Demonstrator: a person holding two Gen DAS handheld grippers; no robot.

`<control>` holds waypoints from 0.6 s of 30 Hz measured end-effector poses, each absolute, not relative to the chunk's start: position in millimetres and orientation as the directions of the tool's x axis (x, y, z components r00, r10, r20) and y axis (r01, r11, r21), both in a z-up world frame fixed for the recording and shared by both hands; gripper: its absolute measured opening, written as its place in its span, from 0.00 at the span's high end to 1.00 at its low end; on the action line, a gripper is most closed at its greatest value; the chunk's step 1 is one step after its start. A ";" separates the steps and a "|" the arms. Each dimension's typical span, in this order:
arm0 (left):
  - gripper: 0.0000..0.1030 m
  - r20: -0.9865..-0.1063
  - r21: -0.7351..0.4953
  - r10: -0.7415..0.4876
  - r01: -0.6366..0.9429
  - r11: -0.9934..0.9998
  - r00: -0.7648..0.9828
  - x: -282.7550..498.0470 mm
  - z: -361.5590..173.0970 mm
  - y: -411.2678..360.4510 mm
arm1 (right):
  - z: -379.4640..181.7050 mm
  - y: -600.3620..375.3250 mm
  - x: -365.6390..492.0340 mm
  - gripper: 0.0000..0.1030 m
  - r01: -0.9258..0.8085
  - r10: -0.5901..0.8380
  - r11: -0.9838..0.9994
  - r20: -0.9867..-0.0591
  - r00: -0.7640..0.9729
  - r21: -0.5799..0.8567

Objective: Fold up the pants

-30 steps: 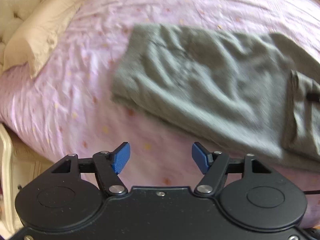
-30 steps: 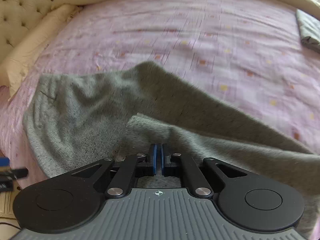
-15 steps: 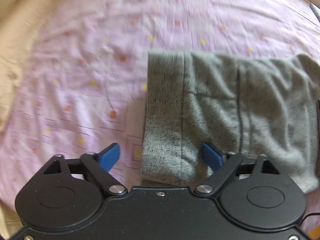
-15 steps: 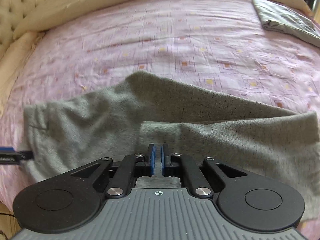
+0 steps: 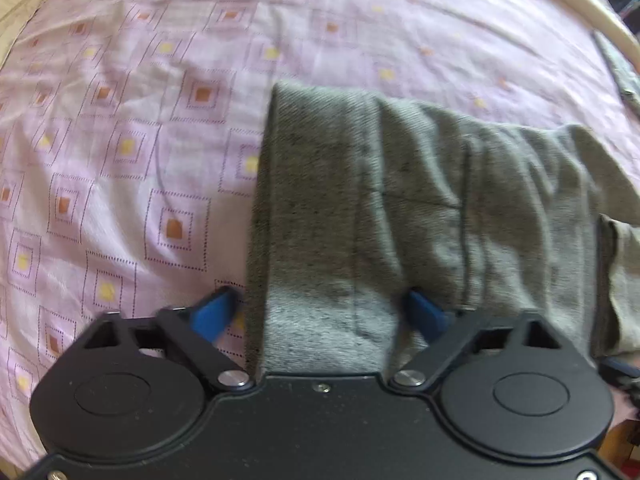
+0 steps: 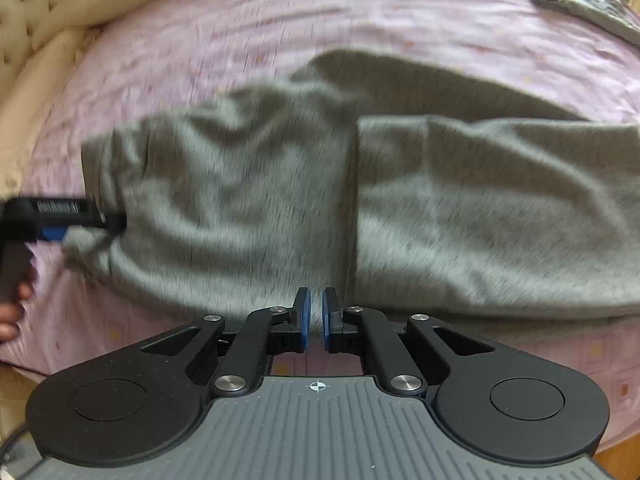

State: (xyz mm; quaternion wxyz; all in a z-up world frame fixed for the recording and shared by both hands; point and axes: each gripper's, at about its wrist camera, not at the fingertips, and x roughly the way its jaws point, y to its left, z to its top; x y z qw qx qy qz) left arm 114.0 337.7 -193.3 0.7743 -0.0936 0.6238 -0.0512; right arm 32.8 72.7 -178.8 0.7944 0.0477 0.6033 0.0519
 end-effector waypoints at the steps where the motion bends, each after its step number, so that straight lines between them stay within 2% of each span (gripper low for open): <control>1: 0.41 -0.949 -0.235 -0.225 -0.020 0.972 0.220 112.5 -189.1 336.3 | -184.7 76.2 31.4 0.94 -0.020 0.124 0.992 -0.960 0.253 0.123; 2: 0.50 -0.947 -0.241 -0.233 -0.010 0.970 0.222 111.8 -185.6 335.0 | -189.0 78.5 30.3 0.94 -0.009 0.111 0.994 -0.962 0.248 0.112; 4: 0.56 -0.943 -0.251 -0.247 0.008 0.968 0.221 111.2 -181.5 333.9 | -194.0 81.1 32.2 0.94 0.017 0.095 0.995 -0.965 0.246 0.102; 6: 0.57 -0.940 -0.265 -0.260 0.007 0.964 0.223 111.4 -178.8 335.2 | -196.6 85.0 35.7 0.94 0.018 0.077 0.996 -0.968 0.239 0.084; 7: 0.56 -0.937 -0.274 -0.267 0.002 0.962 0.224 111.4 -178.9 336.5 | -197.1 87.1 37.2 0.94 0.011 0.070 0.997 -0.968 0.240 0.075; 9: 0.44 -0.942 -0.265 -0.258 -0.005 0.964 0.216 108.5 -182.0 340.0 | -198.0 90.4 38.7 0.94 -0.005 0.058 0.998 -0.970 0.238 0.058; 14: 0.03 -0.920 -0.335 -0.331 0.019 0.942 0.210 110.1 -196.0 337.1 | -197.5 90.5 37.5 0.94 -0.002 0.057 0.998 -0.970 0.238 0.058; 16: 0.02 -0.928 -0.315 -0.311 0.017 0.949 0.206 112.7 -198.5 328.5 | -196.4 89.8 36.4 0.94 0.004 0.060 0.998 -0.970 0.237 0.063; 18: 0.20 -0.933 -0.281 -0.277 0.015 0.960 0.229 114.2 -193.0 320.9 | -193.1 90.2 37.3 0.94 0.004 0.064 0.998 -0.970 0.235 0.067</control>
